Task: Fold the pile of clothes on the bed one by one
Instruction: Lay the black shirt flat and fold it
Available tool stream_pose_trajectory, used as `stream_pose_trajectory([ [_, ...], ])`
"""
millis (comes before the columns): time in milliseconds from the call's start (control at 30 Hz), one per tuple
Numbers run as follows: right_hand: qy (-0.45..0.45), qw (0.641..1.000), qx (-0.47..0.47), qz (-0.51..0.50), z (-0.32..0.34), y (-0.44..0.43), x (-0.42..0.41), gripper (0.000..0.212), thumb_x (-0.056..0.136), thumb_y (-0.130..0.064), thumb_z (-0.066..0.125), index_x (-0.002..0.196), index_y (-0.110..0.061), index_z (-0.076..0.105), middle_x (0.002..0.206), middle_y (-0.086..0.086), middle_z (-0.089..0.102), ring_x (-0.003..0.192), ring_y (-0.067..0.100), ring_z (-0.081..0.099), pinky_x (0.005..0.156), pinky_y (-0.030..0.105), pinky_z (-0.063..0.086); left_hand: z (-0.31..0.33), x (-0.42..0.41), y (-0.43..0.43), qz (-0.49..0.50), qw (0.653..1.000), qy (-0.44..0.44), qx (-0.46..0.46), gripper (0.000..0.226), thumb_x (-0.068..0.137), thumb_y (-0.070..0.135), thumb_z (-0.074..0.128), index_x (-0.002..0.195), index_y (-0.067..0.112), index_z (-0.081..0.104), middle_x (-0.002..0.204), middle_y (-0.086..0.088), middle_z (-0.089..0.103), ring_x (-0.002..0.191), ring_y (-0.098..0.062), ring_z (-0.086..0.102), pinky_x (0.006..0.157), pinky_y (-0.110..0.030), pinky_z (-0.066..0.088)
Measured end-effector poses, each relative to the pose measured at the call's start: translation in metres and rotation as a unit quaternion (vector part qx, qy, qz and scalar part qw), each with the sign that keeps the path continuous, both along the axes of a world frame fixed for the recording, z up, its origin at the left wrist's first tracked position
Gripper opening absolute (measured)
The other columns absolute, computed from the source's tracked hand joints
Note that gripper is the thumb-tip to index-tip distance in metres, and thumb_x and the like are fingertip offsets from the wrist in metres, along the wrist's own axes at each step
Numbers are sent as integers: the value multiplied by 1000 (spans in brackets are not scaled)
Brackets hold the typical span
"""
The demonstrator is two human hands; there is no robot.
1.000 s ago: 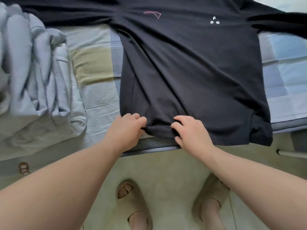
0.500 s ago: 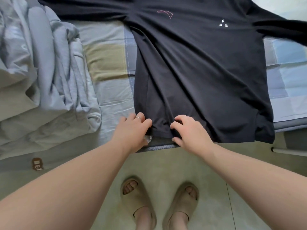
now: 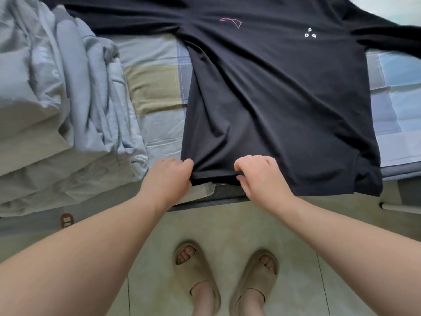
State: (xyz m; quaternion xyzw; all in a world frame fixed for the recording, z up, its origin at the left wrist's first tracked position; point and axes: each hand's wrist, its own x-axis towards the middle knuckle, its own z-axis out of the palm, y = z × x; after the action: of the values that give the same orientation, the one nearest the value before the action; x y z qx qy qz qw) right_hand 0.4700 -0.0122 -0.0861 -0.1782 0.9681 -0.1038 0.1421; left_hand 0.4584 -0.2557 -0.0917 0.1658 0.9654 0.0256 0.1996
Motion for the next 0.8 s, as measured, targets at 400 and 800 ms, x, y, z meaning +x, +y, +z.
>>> stream_pose_trajectory([
  [400, -185, 978, 95, -28, -4, 1, 0, 20, 89, -14, 58, 93, -25, 41, 96, -5, 42, 82, 24, 50, 61, 33, 36, 5, 23, -9, 22, 989, -91, -111, 28, 85, 1, 50, 96, 22, 35, 83, 3, 47, 80, -26, 53, 67, -34, 28],
  [800, -132, 990, 12, -54, 61, 38, -91, 63, 100, -52, 49, 157, -33, 30, 158, -5, 35, 147, 19, 27, 116, 42, 28, 49, -60, 41, 45, 990, -132, 13, 33, 99, 44, 43, 125, 24, 50, 131, -4, 52, 118, -29, 48, 87, -41, 39],
])
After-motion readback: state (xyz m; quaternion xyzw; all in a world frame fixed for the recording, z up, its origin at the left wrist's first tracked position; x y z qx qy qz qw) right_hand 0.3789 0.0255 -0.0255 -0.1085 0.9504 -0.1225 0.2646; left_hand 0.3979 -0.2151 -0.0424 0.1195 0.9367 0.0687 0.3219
